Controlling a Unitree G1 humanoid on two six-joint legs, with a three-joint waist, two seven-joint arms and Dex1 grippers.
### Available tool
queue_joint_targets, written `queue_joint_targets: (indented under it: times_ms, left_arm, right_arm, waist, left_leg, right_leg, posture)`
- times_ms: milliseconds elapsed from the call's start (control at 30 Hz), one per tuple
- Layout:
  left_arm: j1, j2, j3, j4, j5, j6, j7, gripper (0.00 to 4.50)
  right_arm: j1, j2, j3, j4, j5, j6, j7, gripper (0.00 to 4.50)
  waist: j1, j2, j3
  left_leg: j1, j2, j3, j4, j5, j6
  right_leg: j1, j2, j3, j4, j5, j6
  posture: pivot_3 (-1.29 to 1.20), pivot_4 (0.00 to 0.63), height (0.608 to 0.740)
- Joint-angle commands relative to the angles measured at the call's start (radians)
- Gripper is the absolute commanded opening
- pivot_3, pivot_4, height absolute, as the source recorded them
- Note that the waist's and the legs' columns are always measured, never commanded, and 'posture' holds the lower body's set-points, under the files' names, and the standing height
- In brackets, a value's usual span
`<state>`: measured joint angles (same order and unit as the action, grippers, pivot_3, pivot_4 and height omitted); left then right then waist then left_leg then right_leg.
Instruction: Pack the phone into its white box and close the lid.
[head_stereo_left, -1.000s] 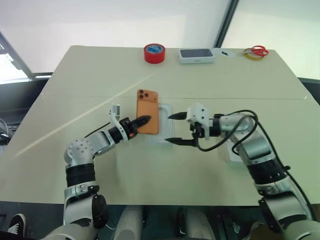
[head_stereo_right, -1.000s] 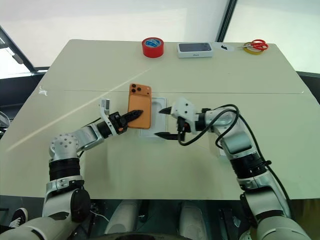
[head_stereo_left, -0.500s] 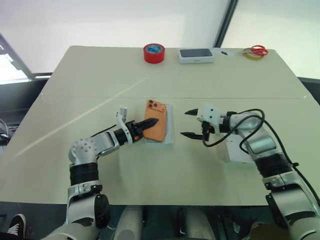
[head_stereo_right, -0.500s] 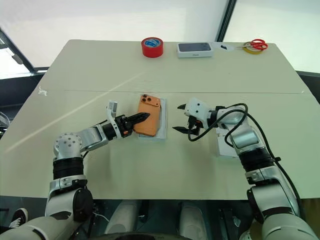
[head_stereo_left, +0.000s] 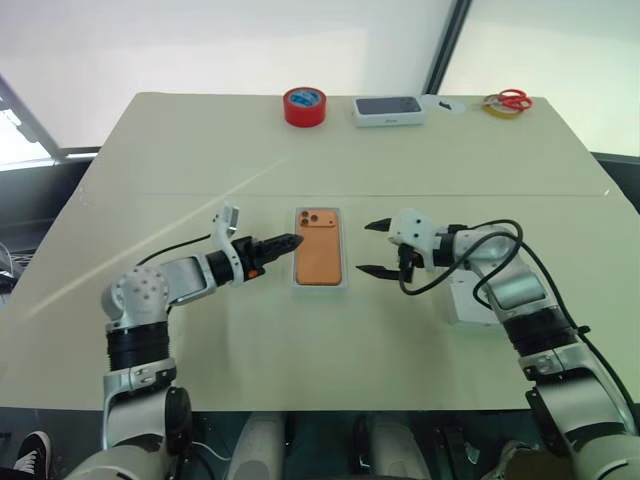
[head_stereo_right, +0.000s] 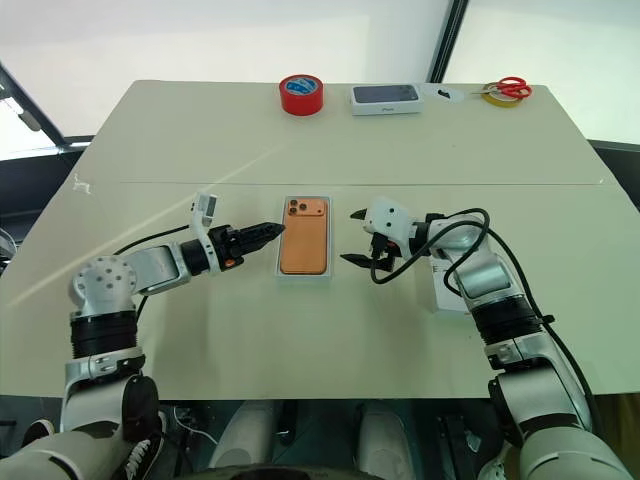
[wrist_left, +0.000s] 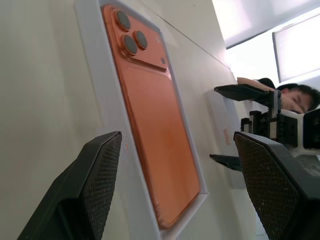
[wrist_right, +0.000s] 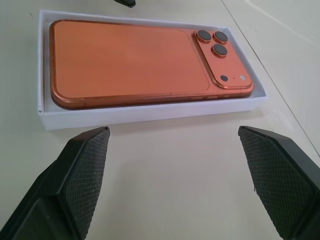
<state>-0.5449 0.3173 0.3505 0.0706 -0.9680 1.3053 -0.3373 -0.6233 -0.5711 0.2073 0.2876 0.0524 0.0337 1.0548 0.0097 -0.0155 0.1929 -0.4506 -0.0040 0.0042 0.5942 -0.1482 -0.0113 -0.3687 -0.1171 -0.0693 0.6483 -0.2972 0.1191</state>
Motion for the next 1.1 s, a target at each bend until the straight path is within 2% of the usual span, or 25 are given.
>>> queue_joint_targets:
  times_ms: [33, 67, 167, 233, 333, 367, 400, 500, 567, 767, 967, 1100]
  left_arm:
    - [-0.010, 0.040, -0.004, -0.066, 0.005, -0.045, -0.042, 3.74]
    - [-0.012, 0.050, -0.009, -0.065, 0.022, -0.075, -0.052, 3.52]
    - [-0.017, 0.054, -0.018, -0.046, 0.061, -0.149, -0.057, 2.46]
    - [-0.003, 0.089, -0.108, -0.033, 0.187, -0.273, -0.081, 1.37]
    - [0.001, 0.133, -0.254, 0.015, 0.370, -0.461, -0.146, 0.00]
    - [0.001, 0.143, -0.290, 0.025, 0.406, -0.496, -0.168, 0.00]
    - [-0.002, 0.150, -0.336, 0.040, 0.453, -0.530, -0.180, 0.00]
    - [-0.027, 0.153, -0.473, 0.086, 0.579, -0.590, -0.211, 0.00]
    - [-0.034, 0.140, -0.539, 0.089, 0.595, -0.594, -0.286, 0.00]
    - [-0.070, 0.027, -0.569, 0.136, 0.582, -0.593, -0.385, 0.00]
    - [-0.114, -0.115, -0.590, 0.186, 0.577, -0.644, -0.501, 0.00]
    - [-0.158, -0.184, -0.613, 0.269, 0.627, -0.694, -0.518, 0.00]
  right_arm:
    - [-0.014, 0.009, -0.014, -0.006, 0.006, -0.015, -0.005, 4.33]
    - [-0.021, 0.015, -0.018, 0.002, 0.013, -0.007, -0.005, 4.33]
    - [-0.046, 0.028, -0.033, 0.037, 0.004, 0.009, -0.044, 3.45]
    - [-0.062, 0.026, -0.023, 0.067, -0.034, -0.045, -0.081, 2.38]
    - [-0.080, 0.030, 0.010, 0.118, -0.108, -0.114, -0.139, 0.90]
    - [-0.081, 0.033, 0.015, 0.128, -0.119, -0.124, -0.146, 0.26]
    - [-0.078, 0.038, 0.025, 0.135, -0.132, -0.134, -0.152, 0.06]
    - [-0.054, 0.047, 0.070, 0.139, -0.174, -0.146, -0.144, 0.06]
    - [-0.043, 0.047, 0.083, 0.140, -0.186, -0.159, -0.144, 0.06]
    - [-0.026, 0.012, 0.051, 0.097, -0.147, -0.128, -0.108, 0.06]
    - [0.150, -0.157, 0.021, -0.089, -0.086, -0.044, 0.051, 0.06]
    - [0.236, -0.237, -0.026, -0.187, -0.063, -0.009, 0.071, 0.06]
  waist:
    - [0.003, 0.000, 0.000]
    - [0.003, 0.000, 0.000]
    - [0.002, 0.000, 0.000]
    - [0.002, 0.000, 0.000]
    - [0.002, 0.000, 0.000]
    - [0.002, 0.000, 0.000]
    - [0.002, 0.000, 0.000]
    - [0.002, 0.000, 0.000]
    - [0.005, 0.001, 0.000]
    - [0.006, 0.001, 0.000]
    - [0.038, 0.001, 0.000]
    - [0.040, 0.000, 0.000]
  left_leg:
    - [0.000, 0.000, 0.000, 0.000, 0.000, 0.000]
    - [0.000, 0.000, 0.000, 0.000, 0.000, 0.000]
    - [0.000, 0.000, 0.000, 0.000, 0.000, 0.000]
    - [0.000, 0.000, 0.000, 0.000, 0.000, 0.000]
    - [0.000, -0.001, 0.002, -0.001, 0.000, 0.000]
    - [0.000, -0.001, 0.003, -0.001, 0.000, 0.000]
    - [0.000, 0.000, 0.003, -0.001, 0.000, 0.000]
    - [-0.001, 0.000, 0.004, -0.002, 0.000, 0.000]
    - [-0.001, 0.000, 0.005, -0.002, 0.000, 0.000]
    - [-0.001, -0.001, 0.003, 0.000, 0.000, 0.002]
    - [-0.002, -0.001, 0.003, 0.002, -0.001, 0.006]
    - [-0.003, -0.001, 0.003, 0.003, -0.001, 0.006]
  right_leg:
    - [0.000, 0.000, 0.000, 0.000, 0.000, 0.000]
    - [0.000, 0.000, 0.000, 0.000, 0.000, 0.000]
    - [0.000, 0.000, 0.000, -0.001, 0.000, 0.000]
    - [0.000, 0.000, 0.000, -0.001, 0.000, 0.000]
    - [-0.001, 0.000, 0.001, -0.001, 0.000, 0.000]
    - [-0.002, 0.000, 0.001, 0.000, 0.000, -0.001]
    - [-0.002, 0.000, 0.001, -0.001, 0.000, -0.001]
    - [-0.003, 0.000, 0.001, -0.001, 0.000, -0.001]
    - [-0.002, 0.000, 0.001, -0.001, 0.000, 0.000]
    - [-0.001, -0.001, 0.002, -0.001, 0.000, 0.000]
    - [0.000, -0.002, 0.001, -0.003, 0.000, 0.000]
    - [0.001, -0.002, 0.001, -0.004, 0.000, 0.000]
  posture:
    - [0.00, 0.150, 0.740]
    - [0.00, 0.150, 0.740]
    - [0.00, 0.150, 0.740]
    - [0.00, 0.150, 0.740]
    - [0.00, 0.150, 0.740]
    - [0.00, 0.150, 0.740]
    - [0.00, 0.150, 0.740]
    - [0.00, 0.150, 0.740]
    - [0.00, 0.150, 0.740]
    - [0.00, 0.150, 0.740]
    - [0.00, 0.150, 0.740]
    - [0.00, 0.150, 0.740]
